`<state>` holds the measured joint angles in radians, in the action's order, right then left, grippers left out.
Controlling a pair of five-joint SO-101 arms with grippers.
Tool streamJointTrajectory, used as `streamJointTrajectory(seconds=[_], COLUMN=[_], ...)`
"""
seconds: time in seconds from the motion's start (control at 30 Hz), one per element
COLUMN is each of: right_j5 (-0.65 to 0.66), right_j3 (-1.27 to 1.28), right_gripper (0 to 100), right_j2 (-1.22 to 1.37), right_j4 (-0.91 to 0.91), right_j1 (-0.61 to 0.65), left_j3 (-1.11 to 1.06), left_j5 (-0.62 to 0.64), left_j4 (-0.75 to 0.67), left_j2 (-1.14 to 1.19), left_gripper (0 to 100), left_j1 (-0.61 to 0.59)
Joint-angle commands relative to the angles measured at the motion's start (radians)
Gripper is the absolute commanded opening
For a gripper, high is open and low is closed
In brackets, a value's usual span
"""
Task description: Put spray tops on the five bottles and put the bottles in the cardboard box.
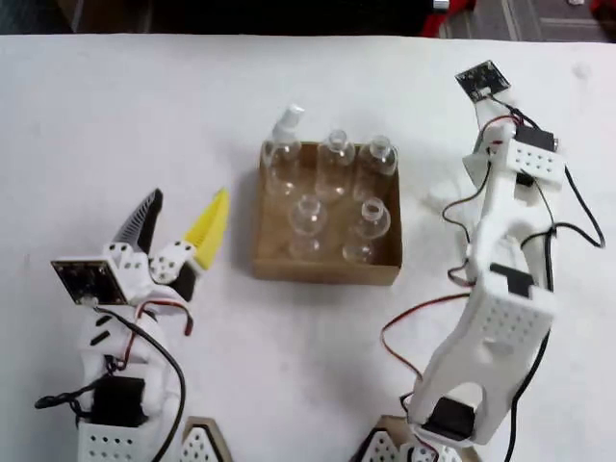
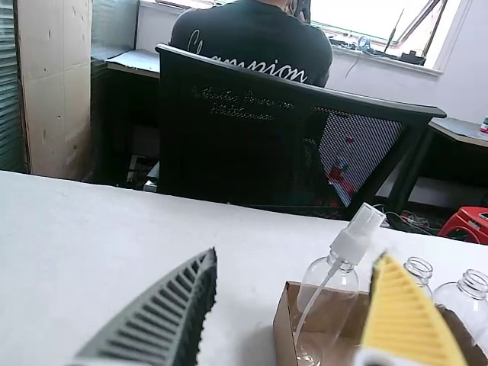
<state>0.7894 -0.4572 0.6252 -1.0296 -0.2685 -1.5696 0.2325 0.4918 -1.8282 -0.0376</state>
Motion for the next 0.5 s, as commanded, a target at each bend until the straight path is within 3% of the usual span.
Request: streamJointTrajectory(seconds=[0.0, 0.33, 0.47], right_j5=[0.017, 0.023, 0.023], right_j3=[-0.253, -0.666, -0.796], right_gripper=[17.6, 17.6, 10.9], right_j2=[0.136, 0.441, 0.53], right_j4=[-0.035, -0.182, -0.223], right_j1=[-0.013, -0.027, -0.031], left_j3=[0.006, 0.006, 0.006], left_j5=[-0.014, -0.014, -0.014], left_j4=[-0.006, -0.008, -0.008], left_j2=[-0.008, -0.008, -0.008], left_gripper=[30, 30, 30], left_j1=[0.01, 0.01, 0.01])
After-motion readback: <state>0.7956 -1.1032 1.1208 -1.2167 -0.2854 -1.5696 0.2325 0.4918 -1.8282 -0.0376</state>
